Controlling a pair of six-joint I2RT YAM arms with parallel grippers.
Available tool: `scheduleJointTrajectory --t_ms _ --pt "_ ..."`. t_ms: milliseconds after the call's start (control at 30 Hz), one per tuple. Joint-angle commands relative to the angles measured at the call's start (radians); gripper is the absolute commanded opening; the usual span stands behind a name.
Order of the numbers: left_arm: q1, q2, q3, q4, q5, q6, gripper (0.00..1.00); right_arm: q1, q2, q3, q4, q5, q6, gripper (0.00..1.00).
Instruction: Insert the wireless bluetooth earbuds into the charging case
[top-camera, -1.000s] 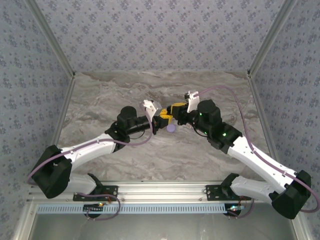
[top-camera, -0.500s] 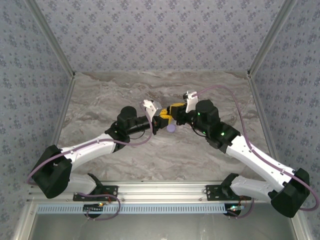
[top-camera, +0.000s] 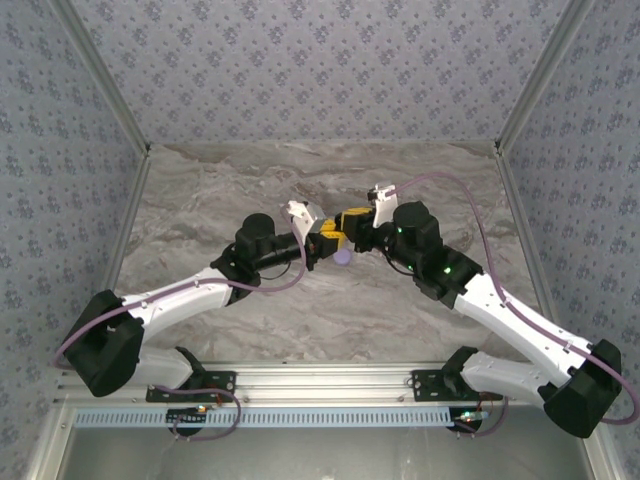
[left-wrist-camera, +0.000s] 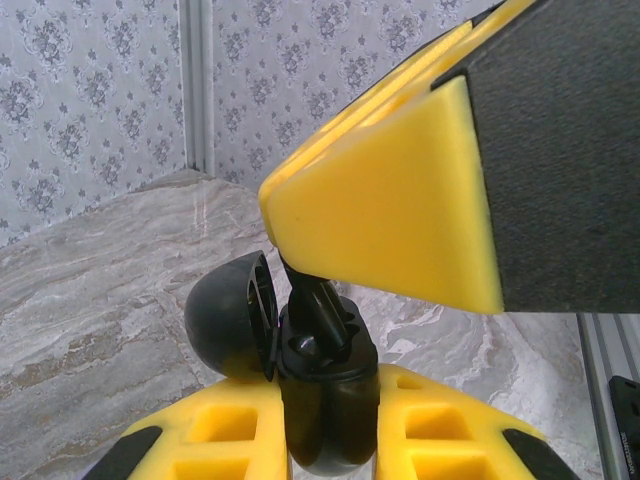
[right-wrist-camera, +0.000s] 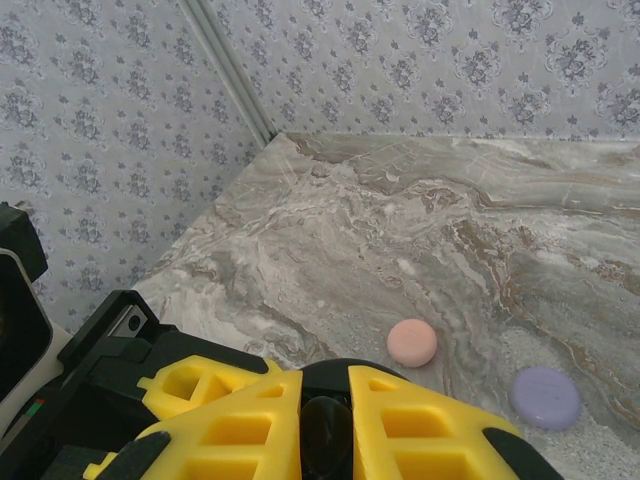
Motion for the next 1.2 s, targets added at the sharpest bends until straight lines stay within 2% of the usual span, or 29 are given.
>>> scheduleJointTrajectory --t_ms 0,533,967,1167 --pt "0.000 -0.008 0.021 0.070 -0.021 -0.007 0.00 0.013 0.004 -0.007 -0.086 -0.008 -0.028 0.18" --pt "0.000 -0.006 0.032 0.060 -0.019 -0.002 0.00 0.022 -0.012 -0.003 -0.125 0.056 -0.063 0.18" --pt "0.001 0.005 0.044 0.055 -0.015 -0.004 0.00 0.024 -0.003 -0.003 -0.094 -0.006 -0.055 0.18" --pt "0.000 0.007 0.043 0.055 -0.013 -0.005 0.00 0.024 -0.014 0.003 -0.126 0.058 -0.084 0.18"
